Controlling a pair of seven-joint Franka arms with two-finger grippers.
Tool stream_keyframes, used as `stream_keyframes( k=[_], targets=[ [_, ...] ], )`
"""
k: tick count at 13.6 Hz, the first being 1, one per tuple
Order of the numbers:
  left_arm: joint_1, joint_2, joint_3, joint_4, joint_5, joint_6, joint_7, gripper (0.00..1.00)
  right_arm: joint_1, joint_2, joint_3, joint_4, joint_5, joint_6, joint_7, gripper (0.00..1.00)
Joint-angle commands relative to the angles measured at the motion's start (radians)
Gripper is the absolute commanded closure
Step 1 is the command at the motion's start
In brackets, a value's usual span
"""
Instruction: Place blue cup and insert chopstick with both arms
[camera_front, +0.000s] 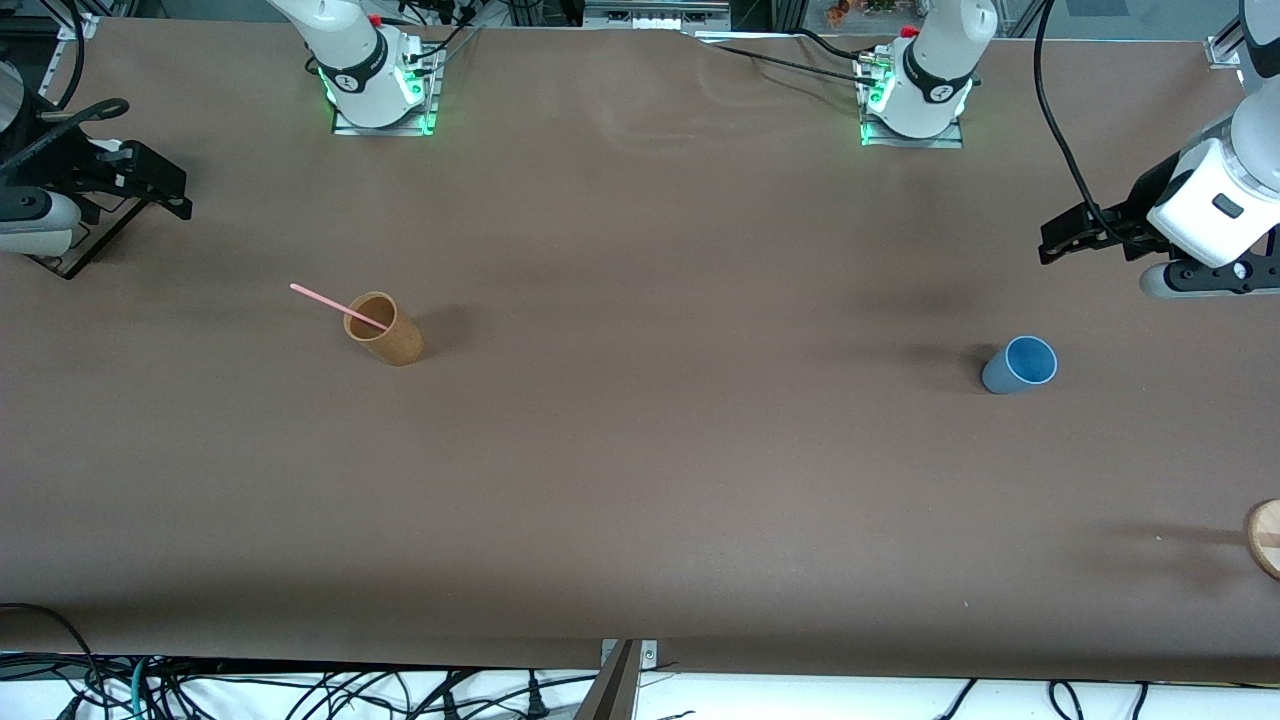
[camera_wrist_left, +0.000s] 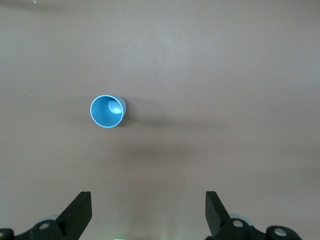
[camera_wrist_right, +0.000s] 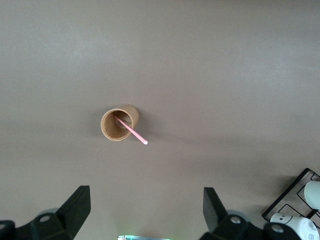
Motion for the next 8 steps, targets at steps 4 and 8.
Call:
stream_keyframes(
  k=[4,8],
  targets=[
    [0.000,0.025,-0.001,0.038,-0.012,-0.008,0.001,0.00,0.000,-0.005,-0.001,-0.003,-0.011,-0.007,0.013,0.00],
    [-0.003,0.031,-0.004,0.053,-0.009,-0.008,-0.007,0.00,0.001,-0.005,-0.001,-0.003,-0.011,-0.007,0.013,0.00]
  ],
)
